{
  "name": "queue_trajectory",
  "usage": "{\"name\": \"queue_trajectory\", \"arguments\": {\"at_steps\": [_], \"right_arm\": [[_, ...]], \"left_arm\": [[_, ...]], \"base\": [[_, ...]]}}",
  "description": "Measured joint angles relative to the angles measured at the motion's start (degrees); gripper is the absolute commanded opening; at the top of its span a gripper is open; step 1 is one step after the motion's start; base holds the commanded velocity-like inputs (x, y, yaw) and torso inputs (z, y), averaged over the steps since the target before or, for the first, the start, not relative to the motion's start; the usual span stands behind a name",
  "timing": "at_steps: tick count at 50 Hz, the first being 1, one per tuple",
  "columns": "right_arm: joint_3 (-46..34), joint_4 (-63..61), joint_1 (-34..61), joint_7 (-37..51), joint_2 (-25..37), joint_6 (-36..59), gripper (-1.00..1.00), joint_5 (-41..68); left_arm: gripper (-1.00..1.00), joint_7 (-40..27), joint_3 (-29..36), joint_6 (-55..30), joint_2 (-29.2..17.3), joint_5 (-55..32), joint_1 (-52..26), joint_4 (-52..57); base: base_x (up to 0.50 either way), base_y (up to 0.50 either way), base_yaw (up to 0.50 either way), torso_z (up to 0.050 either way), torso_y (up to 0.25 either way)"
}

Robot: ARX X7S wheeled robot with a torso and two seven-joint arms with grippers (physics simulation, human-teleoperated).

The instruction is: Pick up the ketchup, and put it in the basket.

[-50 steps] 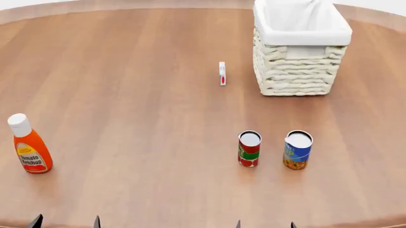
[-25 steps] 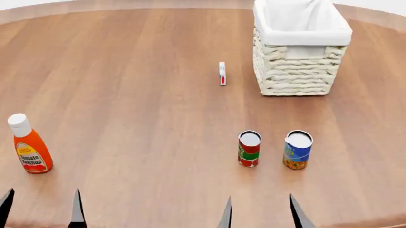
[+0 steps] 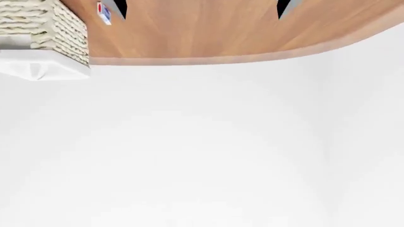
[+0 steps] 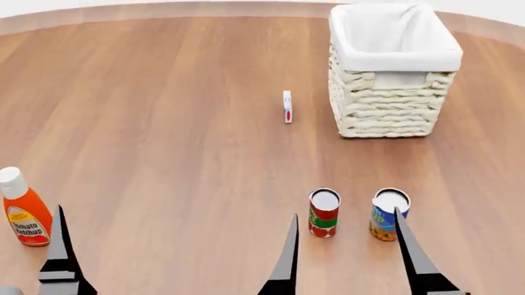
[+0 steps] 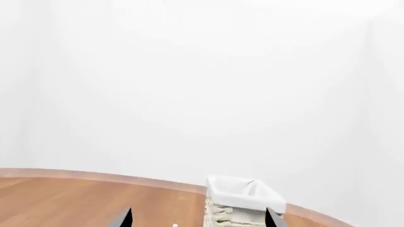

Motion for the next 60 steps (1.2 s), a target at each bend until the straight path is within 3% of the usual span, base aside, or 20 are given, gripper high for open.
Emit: {"name": "queue_trajectory", "arguments": {"at_steps": [60], "right_arm": [[-1.8,-1.0,0.4,4.1,3.0,0.5,1.0,2.3]], "left_arm": [[1.0,-4.4,2.1,-0.1,-3.4,-2.2,-0.2,1.3]], "base": [[0.5,0.0,0.0,0.0,0.0]]}}
